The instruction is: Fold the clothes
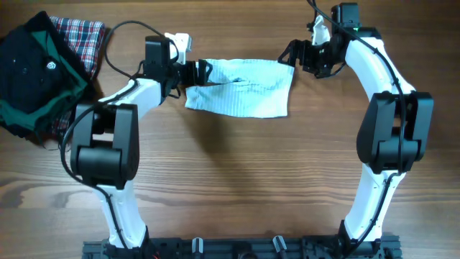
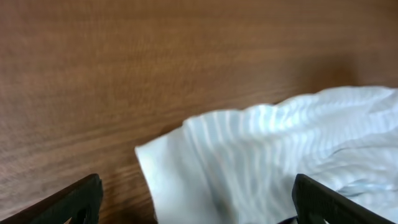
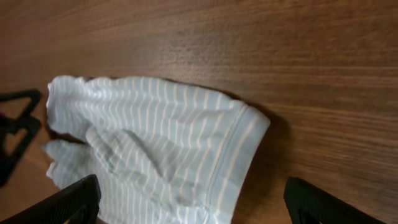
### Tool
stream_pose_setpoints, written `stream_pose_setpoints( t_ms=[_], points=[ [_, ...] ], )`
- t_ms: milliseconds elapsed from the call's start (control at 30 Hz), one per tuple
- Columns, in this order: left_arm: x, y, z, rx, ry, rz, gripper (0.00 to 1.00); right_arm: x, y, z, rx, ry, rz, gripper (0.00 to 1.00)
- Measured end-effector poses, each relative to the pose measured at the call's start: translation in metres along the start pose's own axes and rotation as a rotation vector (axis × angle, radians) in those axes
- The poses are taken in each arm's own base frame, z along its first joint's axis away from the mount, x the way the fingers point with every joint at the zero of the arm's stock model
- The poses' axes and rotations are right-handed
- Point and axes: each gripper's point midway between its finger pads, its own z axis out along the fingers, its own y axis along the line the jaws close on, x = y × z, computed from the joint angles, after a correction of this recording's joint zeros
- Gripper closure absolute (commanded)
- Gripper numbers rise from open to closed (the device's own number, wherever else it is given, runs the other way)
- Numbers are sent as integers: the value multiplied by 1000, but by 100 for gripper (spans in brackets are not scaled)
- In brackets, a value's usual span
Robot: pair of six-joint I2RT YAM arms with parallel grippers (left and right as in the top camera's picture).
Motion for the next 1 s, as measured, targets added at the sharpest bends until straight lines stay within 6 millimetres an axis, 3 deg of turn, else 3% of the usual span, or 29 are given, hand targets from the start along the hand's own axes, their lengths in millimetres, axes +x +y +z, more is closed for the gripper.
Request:
stream_pose_setpoints(
  t_ms=[267,533,633,833,1000],
  points=[
    [-9,-2,3,11,-43,15,8,-3,0,2,5,-13,6,6],
    [-13,-21,8,39,-60,46,12,15,-14,36,14,64,47,8],
    [-13,-26,10,49,-66,55,12,11,-14,37,16,49,47,8],
    [-3,-19,23,48,-60,53,10,9,-14,37,19,37,45,8],
    [-7,-13,22,17,-74,54,9,9,-14,37,19,38,49,8]
  ],
)
